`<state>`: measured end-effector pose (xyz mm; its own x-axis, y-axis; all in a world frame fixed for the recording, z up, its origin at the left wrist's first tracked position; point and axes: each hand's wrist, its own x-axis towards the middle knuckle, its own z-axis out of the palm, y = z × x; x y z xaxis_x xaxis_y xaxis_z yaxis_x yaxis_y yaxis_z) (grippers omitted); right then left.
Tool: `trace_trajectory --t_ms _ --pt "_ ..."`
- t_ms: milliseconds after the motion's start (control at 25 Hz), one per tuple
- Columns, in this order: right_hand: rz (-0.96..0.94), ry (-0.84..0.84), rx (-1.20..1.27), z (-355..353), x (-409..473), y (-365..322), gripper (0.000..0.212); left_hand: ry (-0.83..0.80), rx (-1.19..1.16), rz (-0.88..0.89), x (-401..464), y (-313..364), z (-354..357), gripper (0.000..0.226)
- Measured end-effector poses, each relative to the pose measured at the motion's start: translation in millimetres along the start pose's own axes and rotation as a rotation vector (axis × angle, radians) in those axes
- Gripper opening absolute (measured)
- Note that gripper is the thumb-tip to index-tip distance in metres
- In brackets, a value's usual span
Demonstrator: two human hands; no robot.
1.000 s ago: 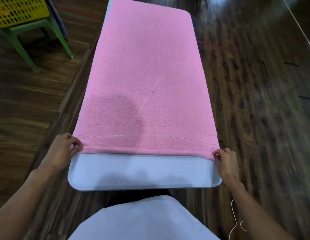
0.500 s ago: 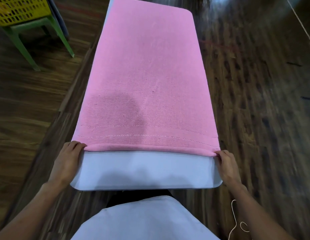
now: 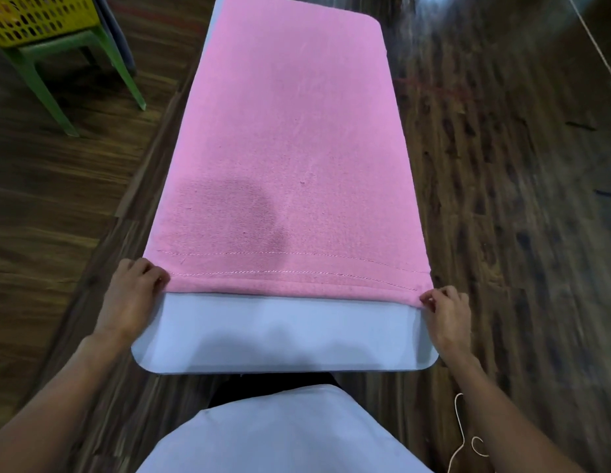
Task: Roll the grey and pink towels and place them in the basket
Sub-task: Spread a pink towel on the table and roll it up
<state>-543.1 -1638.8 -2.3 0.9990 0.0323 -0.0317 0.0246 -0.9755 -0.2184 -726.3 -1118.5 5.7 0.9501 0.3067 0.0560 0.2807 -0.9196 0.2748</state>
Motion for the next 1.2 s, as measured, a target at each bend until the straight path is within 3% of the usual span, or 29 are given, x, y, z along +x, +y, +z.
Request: trace_trajectory --t_ms 80,200,240,440,600,760,880,1000,1080,1200 --pt "-0.060 0.023 0.023 5.3 -15.8 0.7 0.018 0.017 0.004 -0.044 -20.2 11.0 8.7 0.019" --pt "-0.055 0.010 0.086 7.5 -18.1 -2.3 0.022 -0.036 -0.202 -0.313 -32.8 29.0 14.6 0.030" --pt "-0.040 0.000 0.110 7.5 -12.4 -3.9 0.020 -0.039 -0.209 -0.323 -28.6 32.9 12.7 0.031" --pt "-0.024 -0.046 0.108 4.2 -0.8 -6.4 0.022 -0.098 -0.080 -0.170 -11.9 21.1 3.2 0.034" --pt "-0.111 -0.200 0.051 -5.5 -3.5 15.6 0.023 -0.230 -0.081 -0.025 -13.1 -9.4 -7.7 0.038" --pt "-0.029 -0.369 0.154 -15.0 25.4 16.9 0.011 -0.293 -0.228 -0.104 9.8 -17.8 -17.1 0.021" --pt "0.119 -0.172 0.199 -13.2 34.6 -3.8 0.005 -0.205 -0.256 -0.170 30.7 -12.2 -13.4 0.018" --pt "0.006 0.033 -0.050 -6.4 18.4 -20.6 0.012 -0.034 -0.028 -0.045 17.1 -0.1 -2.6 0.012" --pt "-0.085 0.049 -0.025 0.1 -1.2 -22.1 0.019 0.038 0.034 -0.025 -7.6 11.9 5.6 0.016" --pt "-0.102 0.018 0.046 5.5 -10.1 -14.4 0.027 -0.007 -0.026 -0.122 -24.9 26.7 9.6 0.031"
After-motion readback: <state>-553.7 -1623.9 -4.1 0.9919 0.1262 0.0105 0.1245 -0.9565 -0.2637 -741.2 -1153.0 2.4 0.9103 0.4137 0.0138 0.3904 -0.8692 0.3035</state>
